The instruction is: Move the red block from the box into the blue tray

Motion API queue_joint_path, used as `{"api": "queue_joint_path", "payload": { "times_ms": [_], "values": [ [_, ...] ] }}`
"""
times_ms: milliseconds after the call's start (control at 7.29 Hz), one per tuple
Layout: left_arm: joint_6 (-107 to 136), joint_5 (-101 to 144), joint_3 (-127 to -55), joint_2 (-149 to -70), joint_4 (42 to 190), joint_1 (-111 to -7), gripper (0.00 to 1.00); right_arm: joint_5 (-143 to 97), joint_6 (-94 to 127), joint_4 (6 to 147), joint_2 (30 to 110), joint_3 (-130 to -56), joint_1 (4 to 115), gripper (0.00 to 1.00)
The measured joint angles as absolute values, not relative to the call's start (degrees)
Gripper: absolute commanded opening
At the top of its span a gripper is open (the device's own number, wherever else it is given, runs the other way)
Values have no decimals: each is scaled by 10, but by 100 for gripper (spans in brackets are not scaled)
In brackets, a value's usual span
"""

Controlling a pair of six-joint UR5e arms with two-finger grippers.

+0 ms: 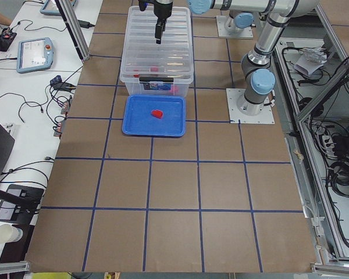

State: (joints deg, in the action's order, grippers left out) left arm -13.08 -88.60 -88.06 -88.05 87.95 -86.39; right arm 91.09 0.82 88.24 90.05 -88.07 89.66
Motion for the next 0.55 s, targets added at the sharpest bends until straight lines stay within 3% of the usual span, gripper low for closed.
{"api": "queue_joint_path", "payload": {
  "times_ms": [549],
  "values": [
    [-130,-887,-877,-877,892,-864,100,912,9,882,913,-881,895,100]
  ]
}}
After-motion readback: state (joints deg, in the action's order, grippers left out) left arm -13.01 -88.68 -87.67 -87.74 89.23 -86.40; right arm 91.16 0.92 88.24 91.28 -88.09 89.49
